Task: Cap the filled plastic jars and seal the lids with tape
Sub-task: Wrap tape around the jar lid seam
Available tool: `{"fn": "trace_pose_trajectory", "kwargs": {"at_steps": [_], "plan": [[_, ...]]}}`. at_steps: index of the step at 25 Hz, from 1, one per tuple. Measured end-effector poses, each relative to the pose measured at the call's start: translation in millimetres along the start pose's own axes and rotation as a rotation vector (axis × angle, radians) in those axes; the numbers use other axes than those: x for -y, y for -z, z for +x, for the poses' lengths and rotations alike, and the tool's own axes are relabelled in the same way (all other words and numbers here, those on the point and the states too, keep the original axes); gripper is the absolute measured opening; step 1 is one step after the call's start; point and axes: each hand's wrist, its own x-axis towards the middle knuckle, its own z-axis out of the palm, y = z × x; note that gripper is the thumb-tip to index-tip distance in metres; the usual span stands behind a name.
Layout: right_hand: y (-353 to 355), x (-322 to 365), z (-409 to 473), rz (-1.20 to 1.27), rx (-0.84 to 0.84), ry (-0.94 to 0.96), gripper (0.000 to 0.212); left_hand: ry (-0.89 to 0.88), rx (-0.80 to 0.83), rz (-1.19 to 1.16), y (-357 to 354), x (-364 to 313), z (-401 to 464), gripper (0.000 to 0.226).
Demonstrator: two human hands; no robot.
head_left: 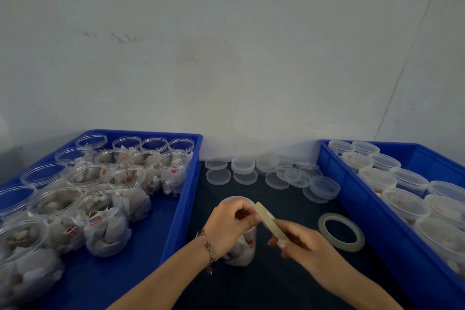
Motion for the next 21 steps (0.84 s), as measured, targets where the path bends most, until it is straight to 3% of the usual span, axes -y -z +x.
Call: {"fn": "trace_pose_trajectory", "kwargs": {"at_steps": [5,9,15,18,21], "plan": [[-2.4,-1.9,0.2,-0.098,-0.023,0.045,0.046,0.048,0.077,-0.079,1.7,-1.8,0.4,0.02],[-6.9,-6.3,6.2,-0.272,-0.039,0.064,0.059,0.103,0.041,-0.084,-0.5,-8.0,-1.8,0.025],[-10.5,-20.1,15.1,-0.679,-0.055,0.076,0.075,0.185,0.247,-0.148,-2.7,-26.7,-11.2,0.024],[-12.0,-31.0,27.4,-0.612,0.032,-0.094,0.081,0.109,0.28,-0.053,-11.8,-28.2,-14.0,0.02],[-6.8,-41.5,30.7,-0.192,0.198,-0.278,0.077,0.057,0.251,0.178,-4.4,-16.5,-10.9,0.018]]}}
